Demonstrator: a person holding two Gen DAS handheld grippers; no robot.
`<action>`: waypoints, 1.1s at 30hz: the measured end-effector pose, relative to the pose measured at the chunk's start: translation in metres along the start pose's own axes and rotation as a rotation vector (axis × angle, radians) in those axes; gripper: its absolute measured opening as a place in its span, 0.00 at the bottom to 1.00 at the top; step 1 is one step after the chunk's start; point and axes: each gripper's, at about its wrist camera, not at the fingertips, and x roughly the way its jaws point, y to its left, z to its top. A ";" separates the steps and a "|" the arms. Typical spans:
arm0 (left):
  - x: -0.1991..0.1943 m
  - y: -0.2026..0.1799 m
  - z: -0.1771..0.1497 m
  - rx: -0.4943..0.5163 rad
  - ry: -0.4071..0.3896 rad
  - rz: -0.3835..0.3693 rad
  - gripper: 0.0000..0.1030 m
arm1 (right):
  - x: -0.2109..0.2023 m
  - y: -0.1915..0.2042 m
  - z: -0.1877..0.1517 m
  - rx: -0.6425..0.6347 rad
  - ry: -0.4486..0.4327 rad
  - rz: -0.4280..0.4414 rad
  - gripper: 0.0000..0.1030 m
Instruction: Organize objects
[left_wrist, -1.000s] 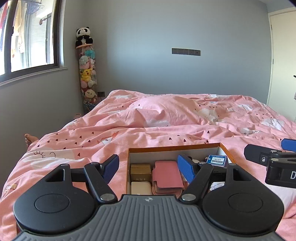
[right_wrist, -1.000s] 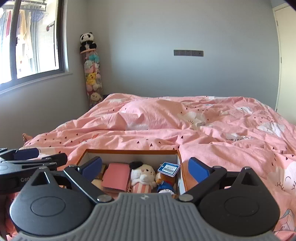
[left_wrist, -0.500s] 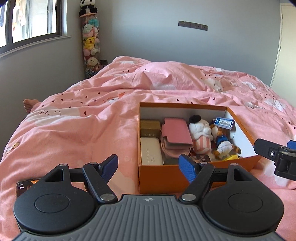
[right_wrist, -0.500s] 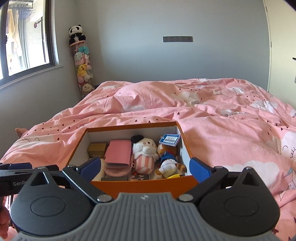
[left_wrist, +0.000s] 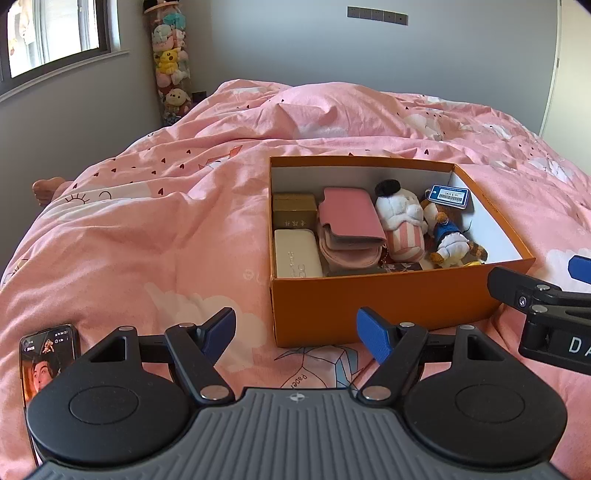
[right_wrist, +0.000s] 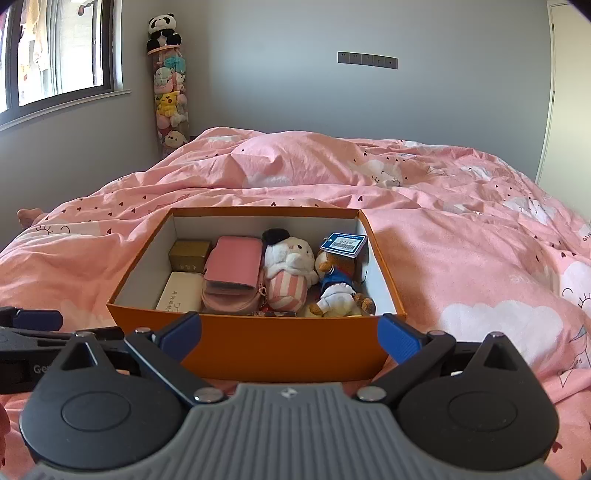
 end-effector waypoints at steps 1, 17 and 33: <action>0.001 -0.001 0.000 0.004 0.004 0.001 0.85 | 0.001 -0.001 0.000 0.005 0.005 0.002 0.98; 0.004 -0.010 -0.004 0.038 0.018 0.012 0.85 | 0.005 -0.005 -0.006 0.033 0.028 0.014 0.98; 0.003 -0.011 -0.003 0.037 0.019 0.013 0.85 | 0.008 -0.003 -0.006 0.026 0.038 0.017 0.98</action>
